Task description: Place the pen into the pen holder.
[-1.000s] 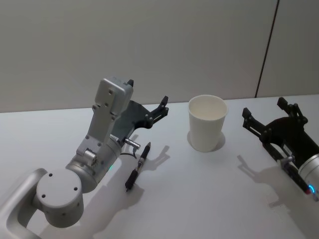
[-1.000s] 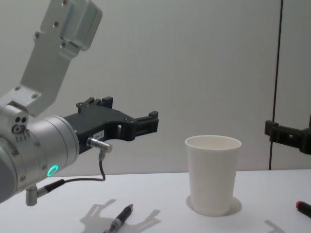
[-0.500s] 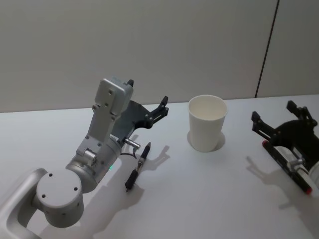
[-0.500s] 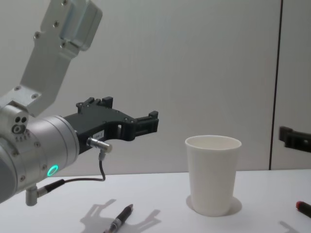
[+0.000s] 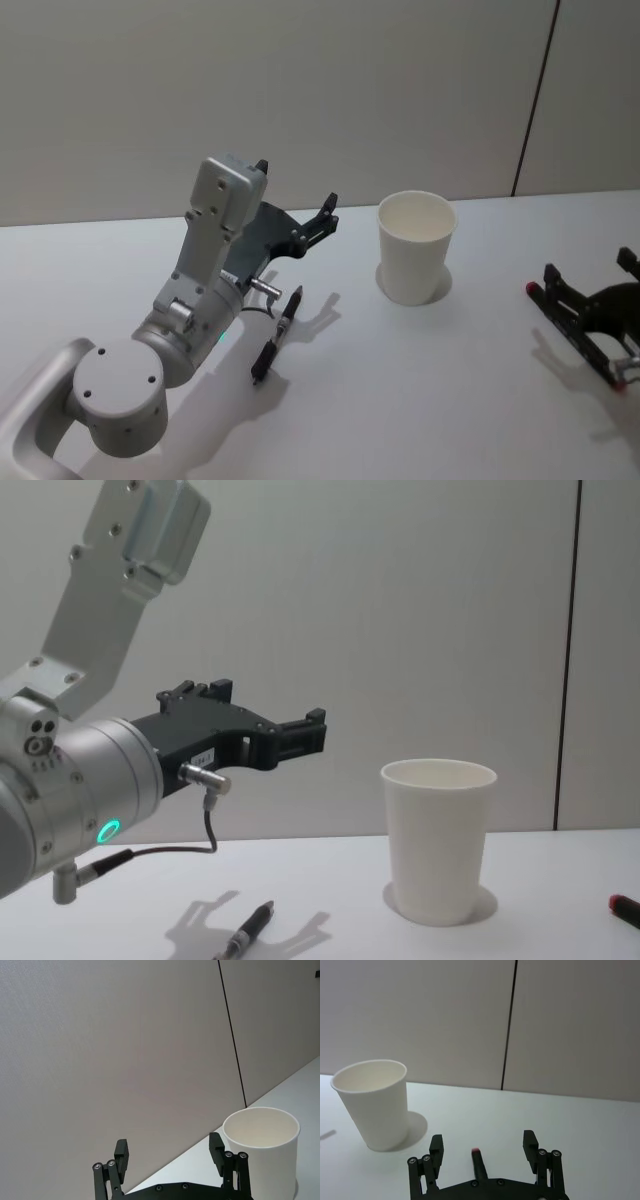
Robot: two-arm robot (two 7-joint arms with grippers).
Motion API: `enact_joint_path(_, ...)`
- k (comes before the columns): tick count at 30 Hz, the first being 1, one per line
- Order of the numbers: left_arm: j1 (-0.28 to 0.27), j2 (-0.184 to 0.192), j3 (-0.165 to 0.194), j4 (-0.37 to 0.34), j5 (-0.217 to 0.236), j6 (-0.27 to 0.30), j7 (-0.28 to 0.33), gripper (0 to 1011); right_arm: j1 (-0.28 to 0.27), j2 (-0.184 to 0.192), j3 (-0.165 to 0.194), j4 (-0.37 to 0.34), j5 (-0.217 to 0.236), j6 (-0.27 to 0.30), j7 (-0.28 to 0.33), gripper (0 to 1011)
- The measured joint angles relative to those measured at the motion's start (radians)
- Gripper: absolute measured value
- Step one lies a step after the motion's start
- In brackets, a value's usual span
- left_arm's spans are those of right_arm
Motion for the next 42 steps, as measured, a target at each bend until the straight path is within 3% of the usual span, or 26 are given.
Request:
enact_joint_path(10, 0.0, 0.0, 0.0, 0.0, 0.0, 0.0, 0.0, 1001, -0.038, -0.004, 0.005, -0.053, -0.001, 0.126, -0.079, 1001)
enact_joint_path(23, 0.0, 0.0, 0.0, 0.0, 0.0, 0.0, 0.0, 1001, -0.017, -0.052, 0.004, -0.074, -0.015, 0.292, -0.156, 1001)
enact_joint_path(32, 0.0, 0.0, 0.0, 0.0, 0.0, 0.0, 0.0, 1001, 0.018, -0.089, -0.004, -0.052, -0.035, 0.37, -0.168, 1001)
enact_joint_path(42, 0.0, 0.0, 0.0, 0.0, 0.0, 0.0, 0.0, 1001, 0.055, -0.117, -0.011, -0.01, -0.068, 0.409, -0.151, 1001)
